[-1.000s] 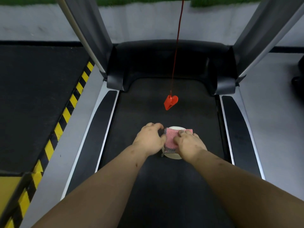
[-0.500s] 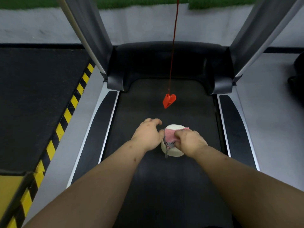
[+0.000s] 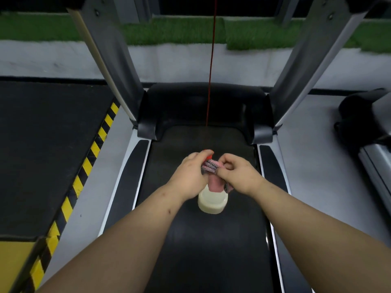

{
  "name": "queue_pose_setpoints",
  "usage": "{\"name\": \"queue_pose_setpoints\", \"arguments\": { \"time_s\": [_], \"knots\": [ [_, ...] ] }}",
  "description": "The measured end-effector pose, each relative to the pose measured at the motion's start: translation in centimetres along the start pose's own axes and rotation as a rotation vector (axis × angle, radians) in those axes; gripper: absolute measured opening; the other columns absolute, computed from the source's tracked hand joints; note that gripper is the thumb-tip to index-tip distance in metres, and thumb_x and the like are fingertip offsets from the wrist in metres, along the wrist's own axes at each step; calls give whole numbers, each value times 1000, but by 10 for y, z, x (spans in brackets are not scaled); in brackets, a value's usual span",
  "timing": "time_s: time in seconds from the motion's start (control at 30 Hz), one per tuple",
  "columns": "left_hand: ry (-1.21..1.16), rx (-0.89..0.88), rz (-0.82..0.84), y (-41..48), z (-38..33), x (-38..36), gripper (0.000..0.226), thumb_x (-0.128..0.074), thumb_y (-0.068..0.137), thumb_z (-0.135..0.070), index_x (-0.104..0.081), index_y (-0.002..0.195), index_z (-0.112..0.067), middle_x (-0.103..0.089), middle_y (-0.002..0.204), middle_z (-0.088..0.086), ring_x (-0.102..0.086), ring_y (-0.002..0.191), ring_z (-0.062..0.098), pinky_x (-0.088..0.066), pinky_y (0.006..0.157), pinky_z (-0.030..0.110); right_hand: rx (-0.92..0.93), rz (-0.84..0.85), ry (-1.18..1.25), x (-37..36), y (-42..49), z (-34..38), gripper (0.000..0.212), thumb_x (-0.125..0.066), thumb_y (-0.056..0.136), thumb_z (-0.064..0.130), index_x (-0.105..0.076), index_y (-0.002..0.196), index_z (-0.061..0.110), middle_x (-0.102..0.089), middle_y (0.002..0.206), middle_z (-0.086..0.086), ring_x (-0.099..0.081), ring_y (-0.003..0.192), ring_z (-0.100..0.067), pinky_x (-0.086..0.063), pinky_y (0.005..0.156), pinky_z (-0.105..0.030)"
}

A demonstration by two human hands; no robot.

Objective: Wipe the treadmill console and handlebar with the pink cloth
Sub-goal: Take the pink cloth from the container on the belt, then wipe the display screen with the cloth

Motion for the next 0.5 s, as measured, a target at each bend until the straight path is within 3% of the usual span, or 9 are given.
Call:
{"name": "queue_pose_setpoints", "arguments": {
  "time_s": [0.1,0.2,0.33,0.5],
  "knots": [
    [-36,-77,-24,-16,-38,34,43,-68,92,-21,-60,131,-38,-52,126,-21,-49,124,4,-42,106,25,53,-15,-14,17,-26,50,5,-63,94,8,-63,91,13,-58,64,-5,-55,54,-15,-49,50,-36],
    [-57,-127,-60,-37,-79,73,24,-68,92,-23,-66,113,-36,-57,113,-23,-55,110,1,-43,93,18,115,-11,-55,36,-53,100,11,-67,92,16,-64,90,26,-64,74,-9,-57,64,-12,-51,61,-36],
    [-42,-123,-117,-57,-138,135,15,-66,95,-26,-69,108,-32,-61,104,-17,-58,97,-1,-44,80,12,182,26,-152,64,-87,173,22,-78,85,29,-63,100,35,-72,89,7,-66,77,-4,-55,72,-27],
    [-10,-120,-178,-78,-218,215,10,-63,97,-32,-64,103,-40,-66,90,-16,-61,85,-2,-43,68,15,264,-43,-305,101,-123,276,26,-70,91,34,-61,110,49,-70,97,18,-66,88,2,-56,76,-26]
  ]
}}
Point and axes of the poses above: each hand's wrist, its own y-axis towards the middle knuckle, its own x-axis out of the back of the hand, z = x × y, the point moved 2 cm from there along y, towards the middle knuckle
